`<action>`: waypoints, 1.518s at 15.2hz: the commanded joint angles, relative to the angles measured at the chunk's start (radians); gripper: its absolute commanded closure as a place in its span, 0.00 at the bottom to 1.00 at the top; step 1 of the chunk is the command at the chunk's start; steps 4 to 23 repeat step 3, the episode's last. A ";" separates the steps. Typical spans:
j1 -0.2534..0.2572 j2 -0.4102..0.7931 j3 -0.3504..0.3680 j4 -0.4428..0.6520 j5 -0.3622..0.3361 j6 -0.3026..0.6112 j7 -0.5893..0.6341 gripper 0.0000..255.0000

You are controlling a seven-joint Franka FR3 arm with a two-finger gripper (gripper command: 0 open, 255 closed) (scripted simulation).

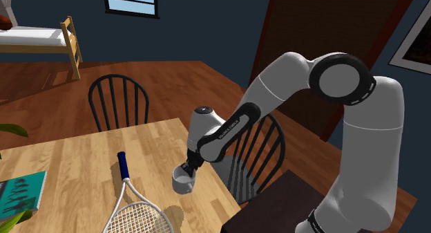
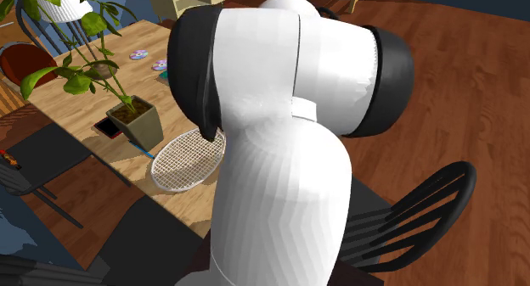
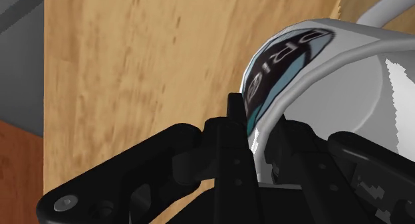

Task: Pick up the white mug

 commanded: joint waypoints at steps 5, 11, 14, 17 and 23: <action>-0.007 -0.030 0.010 -0.001 0.013 -0.028 -0.008 1.00; -0.007 -0.030 0.010 -0.001 0.013 -0.028 -0.008 1.00; -0.007 -0.030 0.010 -0.001 0.013 -0.028 -0.008 1.00; -0.007 -0.030 0.010 -0.001 0.013 -0.028 -0.008 1.00; -0.007 -0.030 0.010 -0.001 0.013 -0.028 -0.008 1.00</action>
